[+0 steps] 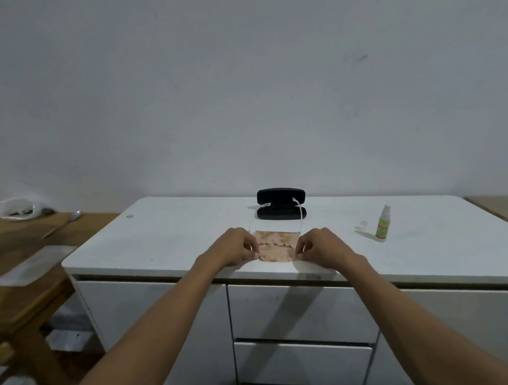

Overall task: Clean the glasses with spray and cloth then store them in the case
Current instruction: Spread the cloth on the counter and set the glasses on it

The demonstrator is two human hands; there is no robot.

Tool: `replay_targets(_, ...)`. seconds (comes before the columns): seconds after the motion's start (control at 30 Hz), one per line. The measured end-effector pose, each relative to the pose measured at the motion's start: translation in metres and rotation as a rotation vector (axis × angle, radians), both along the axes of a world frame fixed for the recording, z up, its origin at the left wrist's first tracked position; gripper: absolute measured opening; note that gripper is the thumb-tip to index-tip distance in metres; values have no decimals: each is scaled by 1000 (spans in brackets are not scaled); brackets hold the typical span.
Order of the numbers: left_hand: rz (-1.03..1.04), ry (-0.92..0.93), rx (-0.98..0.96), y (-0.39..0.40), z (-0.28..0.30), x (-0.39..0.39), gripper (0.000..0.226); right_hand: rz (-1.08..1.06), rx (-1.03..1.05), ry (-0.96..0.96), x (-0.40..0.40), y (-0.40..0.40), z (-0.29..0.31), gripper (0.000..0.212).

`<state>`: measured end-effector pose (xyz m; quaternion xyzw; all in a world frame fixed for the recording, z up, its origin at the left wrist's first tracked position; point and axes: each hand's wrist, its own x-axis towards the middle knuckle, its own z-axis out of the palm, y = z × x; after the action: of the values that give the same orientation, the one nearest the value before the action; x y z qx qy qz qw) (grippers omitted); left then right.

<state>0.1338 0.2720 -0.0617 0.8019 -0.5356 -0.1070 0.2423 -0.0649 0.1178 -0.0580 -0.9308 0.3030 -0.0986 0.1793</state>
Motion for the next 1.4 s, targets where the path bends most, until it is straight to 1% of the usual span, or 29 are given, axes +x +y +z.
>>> replay_targets(0.07,21,21,-47,-2,-1,0,3,-39,22,-57,2,-1,0,3)
replay_targets(0.23,164,205,-317,-17,4,4,5,-192,-5,-246,16,-5,3,6)
replay_targets(0.3,243,259,-392,-24,3,3,13,-233,-17,-294,24,-6,1,8)
replay_targets(0.37,311,286,-413,-32,-2,2,19,-286,-44,-316,32,-8,-2,11)
replay_targets(0.47,403,300,-383,-44,-13,-1,17,-336,-107,-305,41,-9,-12,18)
replay_targets(0.63,523,131,-320,-55,-21,-7,10,-345,-194,-202,46,-11,-26,25)
replay_targets(0.7,535,99,-342,-56,-21,-7,12,-329,-178,-249,44,-11,-27,25)
replay_targets(0.77,547,86,-374,-56,-22,-6,17,-333,-175,-346,41,-9,-27,22)
replay_targets(0.87,519,74,-432,-52,-24,-3,22,-396,-190,-506,36,-7,-28,26)
replay_targets(0.93,486,56,-464,-49,-25,-1,27,-443,-142,-603,33,-8,-26,24)
replay_targets(0.97,472,63,-482,-48,-25,0,25,-448,-113,-638,32,-8,-25,22)
replay_targets(1.07,435,106,-523,-45,-27,3,18,-405,-31,-648,30,-10,-22,26)
replay_targets(1.17,412,104,-536,-43,-27,6,17,-370,-7,-626,33,-14,-19,14)
replay_targets(1.23,380,84,-526,-41,-27,8,15,-374,14,-632,35,-16,-17,10)
replay_targets(1.4,302,17,-463,-41,-28,15,24,-382,26,-630,35,-17,-14,10)
